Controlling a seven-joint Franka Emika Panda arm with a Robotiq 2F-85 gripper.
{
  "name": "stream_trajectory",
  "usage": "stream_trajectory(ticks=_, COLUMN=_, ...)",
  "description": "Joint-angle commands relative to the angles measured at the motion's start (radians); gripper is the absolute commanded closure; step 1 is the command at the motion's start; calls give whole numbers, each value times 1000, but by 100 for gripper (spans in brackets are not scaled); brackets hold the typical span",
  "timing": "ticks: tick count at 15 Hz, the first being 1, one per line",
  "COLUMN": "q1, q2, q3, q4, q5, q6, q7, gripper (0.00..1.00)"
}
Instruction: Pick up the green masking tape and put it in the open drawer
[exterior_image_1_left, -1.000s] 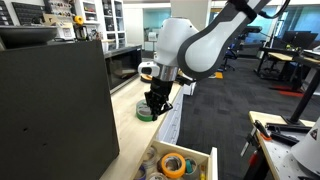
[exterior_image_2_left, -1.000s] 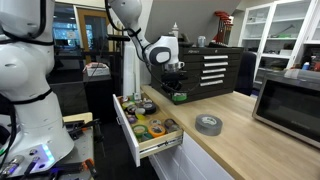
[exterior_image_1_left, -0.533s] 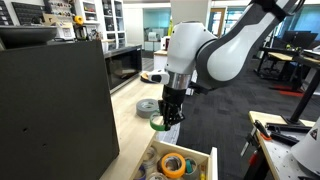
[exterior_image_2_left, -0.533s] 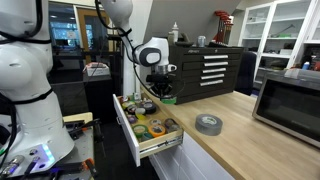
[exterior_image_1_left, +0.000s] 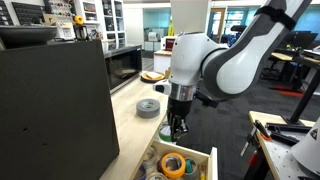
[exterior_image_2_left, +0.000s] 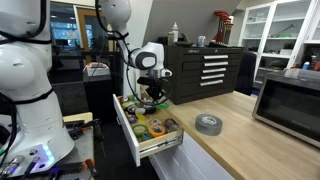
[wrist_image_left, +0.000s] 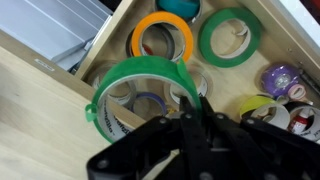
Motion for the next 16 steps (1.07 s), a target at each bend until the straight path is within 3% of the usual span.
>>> stream_trajectory(ticks=1, q1=16, q2=14, q3=-8, q4=-35, q5=-11, q6=69, q7=78, gripper=93)
stream_trajectory(ticks=9, q1=21, q2=176, q3=-38, q4=-51, q5=-101, q6=293, q7=111, gripper=93)
stream_trajectory(ticks=16, q1=26, q2=332, q3=-64, q4=-1, q5=-169, q6=389, q7=140, gripper=93)
